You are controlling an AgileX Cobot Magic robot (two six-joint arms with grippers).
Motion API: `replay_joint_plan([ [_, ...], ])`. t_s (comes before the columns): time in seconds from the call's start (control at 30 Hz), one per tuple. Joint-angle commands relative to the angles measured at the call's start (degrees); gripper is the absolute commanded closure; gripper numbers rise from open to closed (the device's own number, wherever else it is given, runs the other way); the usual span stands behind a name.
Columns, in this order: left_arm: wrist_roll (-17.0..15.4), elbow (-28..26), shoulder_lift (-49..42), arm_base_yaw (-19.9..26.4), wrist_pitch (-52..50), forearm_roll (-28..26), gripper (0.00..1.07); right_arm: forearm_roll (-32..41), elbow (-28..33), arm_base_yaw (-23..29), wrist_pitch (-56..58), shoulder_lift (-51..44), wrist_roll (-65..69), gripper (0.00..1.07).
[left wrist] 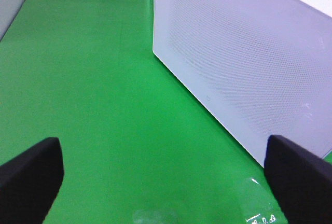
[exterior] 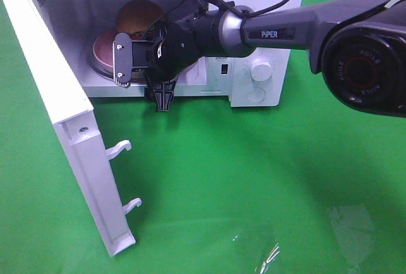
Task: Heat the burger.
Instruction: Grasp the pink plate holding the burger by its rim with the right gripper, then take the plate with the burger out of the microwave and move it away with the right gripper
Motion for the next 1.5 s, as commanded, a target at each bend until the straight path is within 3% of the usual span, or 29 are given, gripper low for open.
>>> replay_joint_plan([
  [0.03,-0.29,0.17,-0.97,0.23,-0.46,-0.29,0.10,0.74,-1.20,0.11,-0.46,0.46,1.49,0.31],
  [0.17,-0.29,0.17,-0.97,0.23,-0.46,-0.29,0.10,1.03,-1.43,0.11,-0.74,0.46,3.04,0.38],
  [0.2,-0.29,0.17,-0.97,0.23,-0.46,-0.29,0.10,1.03,-1.43,0.11,-0.74,0.46,3.04,0.48],
  [0.23,-0.29,0.17,-0.97,0.23,-0.46,-0.29,0.10,1.03,-1.43,0.11,-0.74,0.46,3.04,0.48],
  [0.27,-0.29,0.17,-0.97,0.23,-0.46,-0.29,0.10,1.38,-1.43,0.11,-0.74,0.46,3.09,0.61],
  [0.3,-0.29,0.17,-0.97,0.23,-0.46,-0.29,0.10,1.38,-1.43,0.11,-0.74,0.46,3.09,0.61],
  [0.33,-0.29,0.17,-0.97,0.23,-0.46,-0.29,0.10,1.55,-1.43,0.11,-0.69,0.46,3.09,0.69],
  [0.37,-0.29,0.17,-0.97,0.23,-0.46,-0.29,0.10,1.83,-1.43,0.11,-0.69,0.46,3.09,0.84],
  [0.4,-0.29,0.17,-0.97,0.23,-0.46,-0.29,0.10,1.83,-1.43,0.11,-0.69,0.46,3.09,0.84],
  [0.43,-0.29,0.17,-0.97,0.23,-0.46,-0.29,0.10,1.83,-1.43,0.11,-0.69,0.46,3.15,0.99],
  [0.47,-0.29,0.17,-0.97,0.23,-0.46,-0.29,0.10,1.89,-1.43,0.11,-0.63,0.46,3.15,1.06],
  [1.3,-0.29,0.17,-0.97,0.23,-0.46,-0.29,0.10,2.58,-0.97,0.11,11.06,-3.78,-0.97,1.07],
  [1.43,-0.29,0.17,-0.97,0.23,-0.46,-0.29,0.10,1.26,1.38,0.11,9.00,-5.84,-1.20,1.07],
  [1.5,-0.29,0.17,-0.97,0.23,-0.46,-0.29,0.10,1.20,5.39,0.11,6.47,-7.91,-4.13,1.07],
])
